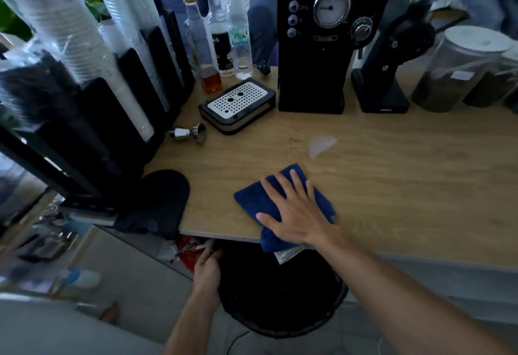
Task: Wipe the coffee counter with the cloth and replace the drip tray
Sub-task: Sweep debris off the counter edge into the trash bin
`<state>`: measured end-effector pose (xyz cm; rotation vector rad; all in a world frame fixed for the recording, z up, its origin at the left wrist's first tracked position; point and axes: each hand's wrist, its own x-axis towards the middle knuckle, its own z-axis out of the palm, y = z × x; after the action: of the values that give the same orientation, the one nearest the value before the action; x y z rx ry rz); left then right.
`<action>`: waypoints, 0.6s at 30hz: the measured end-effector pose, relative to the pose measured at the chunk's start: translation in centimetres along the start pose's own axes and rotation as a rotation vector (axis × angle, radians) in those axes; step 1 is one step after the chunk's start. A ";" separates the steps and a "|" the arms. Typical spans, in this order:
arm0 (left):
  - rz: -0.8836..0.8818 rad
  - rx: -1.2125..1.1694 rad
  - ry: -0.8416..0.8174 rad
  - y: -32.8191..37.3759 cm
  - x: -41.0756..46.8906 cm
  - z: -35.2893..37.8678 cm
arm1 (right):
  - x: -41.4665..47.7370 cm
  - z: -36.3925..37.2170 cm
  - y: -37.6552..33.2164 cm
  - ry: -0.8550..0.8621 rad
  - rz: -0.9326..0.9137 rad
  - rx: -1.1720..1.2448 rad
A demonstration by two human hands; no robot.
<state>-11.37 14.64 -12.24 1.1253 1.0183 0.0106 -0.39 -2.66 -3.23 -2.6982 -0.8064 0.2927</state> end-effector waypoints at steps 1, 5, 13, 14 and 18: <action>0.004 -0.006 -0.006 0.0 0.1 0.0 | 0.3 0.2 0.2 -0.009 0.007 -0.023; -0.010 -0.053 -0.016 -0.5 0.6 -0.4 | 0.9 0.7 0.0 -0.064 0.024 -0.097; -0.039 -0.068 -0.059 -1.0 1.8 -0.8 | 0.5 1.5 -0.1 -0.017 -0.021 -0.175; -0.043 -0.070 -0.059 -1.1 2.0 -0.9 | 0.2 1.8 -0.2 0.004 -0.039 -0.163; -0.050 -0.093 -0.064 -1.0 1.9 -1.1 | -1.7 2.9 -1.1 0.075 -0.133 -0.072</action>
<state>-11.49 15.92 -14.32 1.0096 0.9790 -0.0182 -3.11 -2.07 -5.37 -2.6872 -0.9859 0.1332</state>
